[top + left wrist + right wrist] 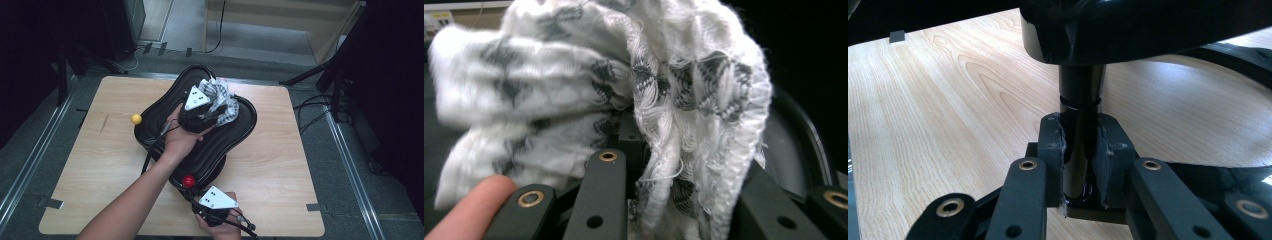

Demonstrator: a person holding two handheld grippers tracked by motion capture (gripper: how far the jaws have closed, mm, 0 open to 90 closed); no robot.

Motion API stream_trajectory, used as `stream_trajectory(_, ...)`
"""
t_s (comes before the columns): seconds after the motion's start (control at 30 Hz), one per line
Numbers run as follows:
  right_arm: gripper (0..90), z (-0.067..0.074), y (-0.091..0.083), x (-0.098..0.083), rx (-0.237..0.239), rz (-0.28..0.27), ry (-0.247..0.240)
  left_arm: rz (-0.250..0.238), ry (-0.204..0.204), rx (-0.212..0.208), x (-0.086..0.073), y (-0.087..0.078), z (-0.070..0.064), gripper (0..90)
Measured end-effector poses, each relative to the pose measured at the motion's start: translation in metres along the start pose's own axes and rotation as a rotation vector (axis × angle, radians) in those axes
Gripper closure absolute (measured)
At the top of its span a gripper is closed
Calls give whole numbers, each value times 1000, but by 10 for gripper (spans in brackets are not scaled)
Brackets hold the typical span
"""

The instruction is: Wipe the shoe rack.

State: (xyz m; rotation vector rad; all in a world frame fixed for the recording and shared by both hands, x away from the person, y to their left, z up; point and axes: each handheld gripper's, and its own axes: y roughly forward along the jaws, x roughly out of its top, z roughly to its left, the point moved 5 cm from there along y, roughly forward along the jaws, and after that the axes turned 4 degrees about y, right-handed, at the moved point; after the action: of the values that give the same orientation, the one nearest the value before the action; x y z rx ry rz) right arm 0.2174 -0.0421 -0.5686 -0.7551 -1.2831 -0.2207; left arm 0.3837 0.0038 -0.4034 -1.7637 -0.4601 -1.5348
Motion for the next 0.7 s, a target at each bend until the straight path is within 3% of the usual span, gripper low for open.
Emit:
stream_trajectory(0.4, 761, 0, 0, 0, -1, 2, -1, -17, 3, -46, 5, 7, -21, 743)
stream_trajectory(0.5, 761, 0, 0, 0, -1, 2, 0, -15, 34, -90, 3, 7, -29, 738)
stream_trajectory(0.7, 761, 0, 0, 0, -2, 1, -3, -15, 34, -106, -4, 1, -31, 735)
